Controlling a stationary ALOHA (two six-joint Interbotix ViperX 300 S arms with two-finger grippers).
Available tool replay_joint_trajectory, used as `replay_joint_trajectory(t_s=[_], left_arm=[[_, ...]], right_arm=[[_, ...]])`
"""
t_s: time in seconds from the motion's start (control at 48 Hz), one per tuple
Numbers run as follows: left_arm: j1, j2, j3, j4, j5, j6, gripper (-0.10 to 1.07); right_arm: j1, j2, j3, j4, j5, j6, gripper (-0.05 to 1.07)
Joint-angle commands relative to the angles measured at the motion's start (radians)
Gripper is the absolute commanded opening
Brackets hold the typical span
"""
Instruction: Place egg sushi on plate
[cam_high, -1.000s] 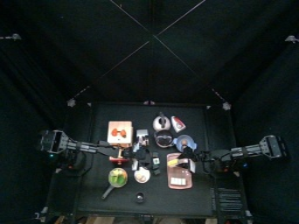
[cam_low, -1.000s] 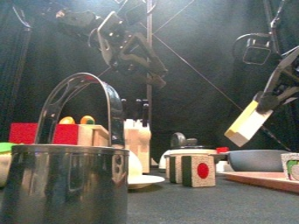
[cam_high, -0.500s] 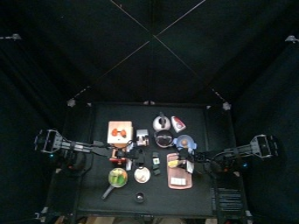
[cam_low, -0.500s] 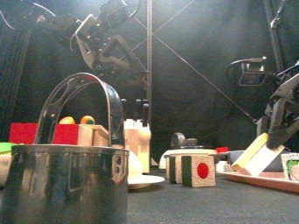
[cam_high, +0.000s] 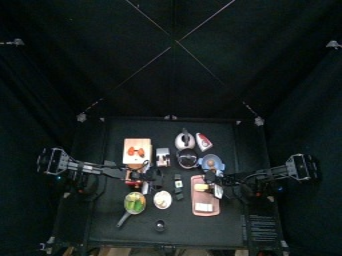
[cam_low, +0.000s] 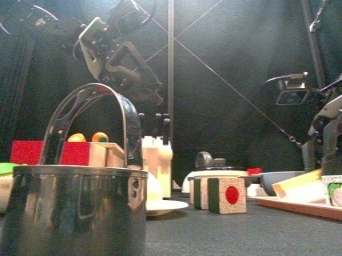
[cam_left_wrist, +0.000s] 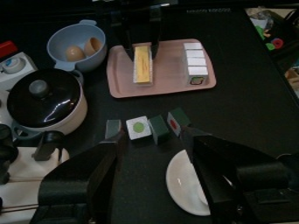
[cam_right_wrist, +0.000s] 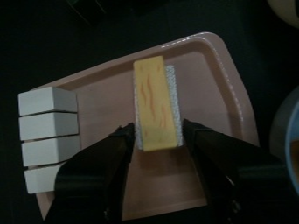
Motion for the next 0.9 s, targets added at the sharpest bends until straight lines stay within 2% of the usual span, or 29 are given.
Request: replay_joint_trajectory(t_s=[0.0,0.208,0.875], left_arm=[[0.002,-0.017,-0.006,-0.002,-0.009,0.0,0.89],[0.002,-0.034,0.005,-0.002,-0.009,0.0,0.89],[-0.003,-0.063,0.026,-0.028,-0.034,0.002,0.89]], right_arm=[[-0.003,-0.018,-0.018,0.0,0.002,-0.003,0.87],[-0.003,-0.023,-0.032,-0.028,0.008,-0.005,0.97],[-0.003,-0.048,-0.074,-0.091,0.064,-0.005,0.96]])
